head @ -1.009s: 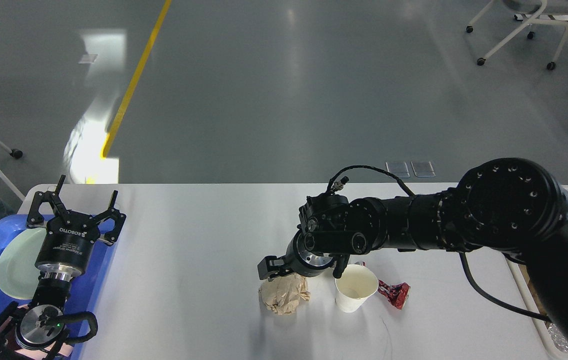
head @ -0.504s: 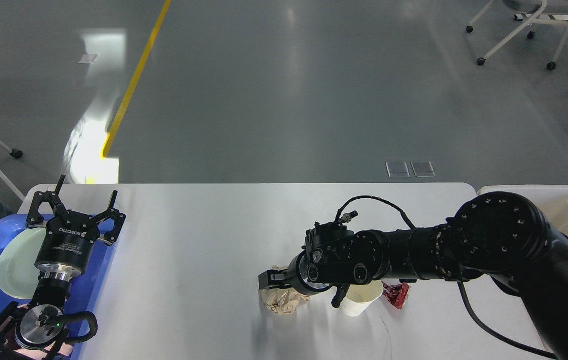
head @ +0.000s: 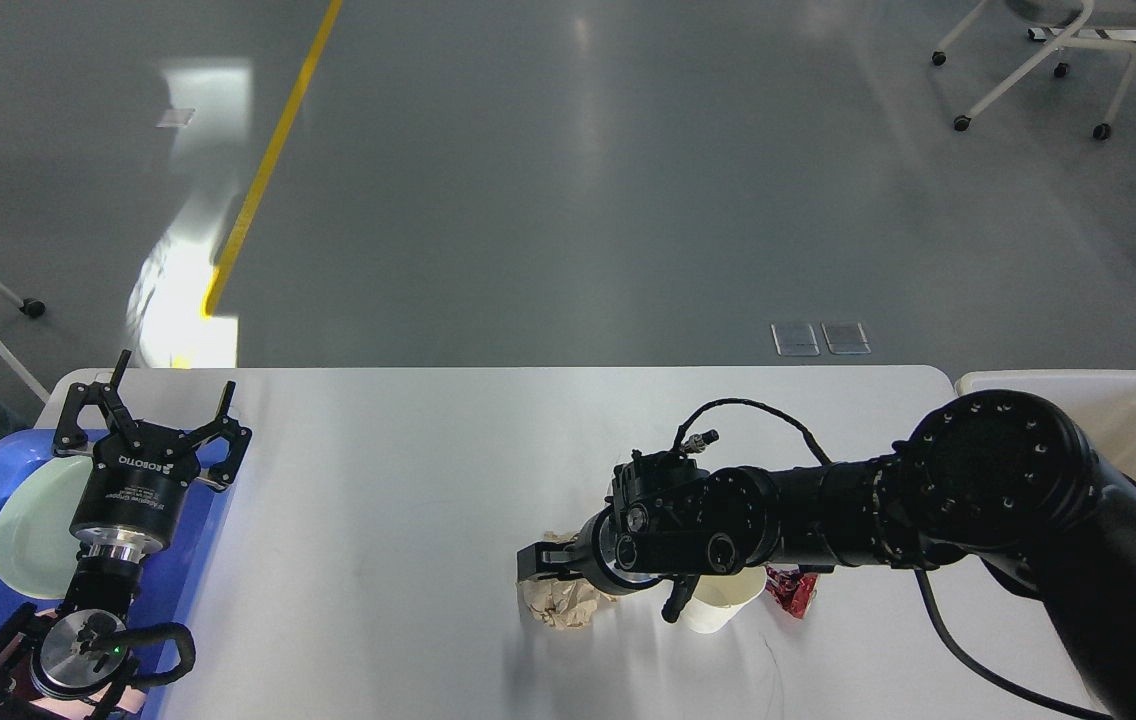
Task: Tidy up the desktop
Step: 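Lower the right gripper and grasp the crumpled beige napkin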
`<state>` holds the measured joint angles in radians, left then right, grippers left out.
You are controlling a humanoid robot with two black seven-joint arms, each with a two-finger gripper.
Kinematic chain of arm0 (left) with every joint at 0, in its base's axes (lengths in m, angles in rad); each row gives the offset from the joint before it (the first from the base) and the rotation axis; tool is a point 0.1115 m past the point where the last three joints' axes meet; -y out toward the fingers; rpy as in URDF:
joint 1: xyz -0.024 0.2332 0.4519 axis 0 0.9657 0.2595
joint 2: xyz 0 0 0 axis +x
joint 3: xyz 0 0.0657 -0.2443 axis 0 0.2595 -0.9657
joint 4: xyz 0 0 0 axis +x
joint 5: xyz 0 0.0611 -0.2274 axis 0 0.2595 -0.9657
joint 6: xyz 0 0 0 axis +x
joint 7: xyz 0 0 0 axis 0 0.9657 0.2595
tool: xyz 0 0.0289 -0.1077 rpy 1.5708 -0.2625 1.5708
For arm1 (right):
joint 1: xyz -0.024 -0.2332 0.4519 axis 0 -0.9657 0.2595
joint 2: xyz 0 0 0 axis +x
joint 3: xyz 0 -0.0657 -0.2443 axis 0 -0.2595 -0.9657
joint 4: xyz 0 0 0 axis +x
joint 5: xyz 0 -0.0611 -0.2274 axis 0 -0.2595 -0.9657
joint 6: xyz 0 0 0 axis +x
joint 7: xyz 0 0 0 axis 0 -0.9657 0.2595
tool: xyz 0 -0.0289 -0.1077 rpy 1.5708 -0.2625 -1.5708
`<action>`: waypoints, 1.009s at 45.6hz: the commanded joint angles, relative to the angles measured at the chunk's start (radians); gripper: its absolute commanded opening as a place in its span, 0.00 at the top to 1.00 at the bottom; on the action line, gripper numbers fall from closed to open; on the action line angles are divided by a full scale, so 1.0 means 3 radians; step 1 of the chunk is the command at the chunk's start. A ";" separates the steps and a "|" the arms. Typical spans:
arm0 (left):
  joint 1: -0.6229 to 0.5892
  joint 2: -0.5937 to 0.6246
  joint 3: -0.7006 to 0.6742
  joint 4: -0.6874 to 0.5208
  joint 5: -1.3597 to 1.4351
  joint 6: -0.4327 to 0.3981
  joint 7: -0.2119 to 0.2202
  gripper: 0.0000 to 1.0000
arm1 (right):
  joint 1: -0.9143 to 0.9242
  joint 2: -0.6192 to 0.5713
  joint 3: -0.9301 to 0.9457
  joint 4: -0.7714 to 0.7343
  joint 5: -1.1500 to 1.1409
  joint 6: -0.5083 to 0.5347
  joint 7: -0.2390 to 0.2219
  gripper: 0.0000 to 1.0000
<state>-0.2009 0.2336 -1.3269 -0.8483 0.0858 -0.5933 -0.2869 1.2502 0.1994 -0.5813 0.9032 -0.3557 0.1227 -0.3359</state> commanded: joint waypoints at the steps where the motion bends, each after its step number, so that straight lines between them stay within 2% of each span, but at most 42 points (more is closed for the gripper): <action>1: 0.0000 -0.0001 0.0000 0.0000 0.0000 -0.0001 0.0000 0.03 | 0.0000 0.0000 0.0000 0.0001 -0.0001 0.0005 0.0000 0.03; 5: 0.0000 -0.0001 0.0000 0.0000 0.0000 -0.0001 0.0000 0.03 | 0.0000 0.0000 0.0000 0.0001 0.0005 0.0005 0.0000 0.07; 9: 0.0000 -0.0001 0.0000 0.0000 0.0000 -0.0001 0.0000 0.03 | -0.0025 0.0000 0.0000 0.0006 -0.0001 0.0005 0.0000 0.19; 12: 0.0000 -0.0001 0.0000 0.0000 0.0000 -0.0001 0.0000 0.03 | -0.0036 0.0000 0.0000 0.0011 0.0005 0.0010 0.0000 0.34; 15: 0.0000 -0.0001 0.0000 0.0000 0.0000 -0.0001 0.0000 0.03 | -0.0036 0.0000 0.0000 0.0016 0.0005 0.0005 0.0000 0.41; 18: 0.0000 -0.0001 0.0000 0.0000 0.0000 -0.0001 0.0000 0.03 | -0.0036 0.0000 0.0000 0.0021 0.0005 0.0010 -0.0005 0.53; 22: 0.0000 -0.0001 0.0000 0.0000 0.0000 0.0004 0.0000 0.03 | -0.0036 0.0000 0.0000 0.0027 0.0005 0.0010 -0.0005 0.76; 27: 0.0000 -0.0001 0.0000 0.0000 0.0000 -0.0001 0.0000 0.03 | -0.0046 0.0005 0.0000 0.0027 0.0005 0.0005 -0.0015 0.98; 46: 0.0000 -0.0001 0.0000 0.0000 0.0000 -0.0001 0.0000 0.03 | -0.0046 0.0010 -0.0005 0.0052 -0.0001 0.0092 -0.0041 1.00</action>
<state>-0.2009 0.2332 -1.3269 -0.8483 0.0858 -0.5933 -0.2869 1.2366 0.2028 -0.5829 0.9164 -0.3584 0.1505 -0.3477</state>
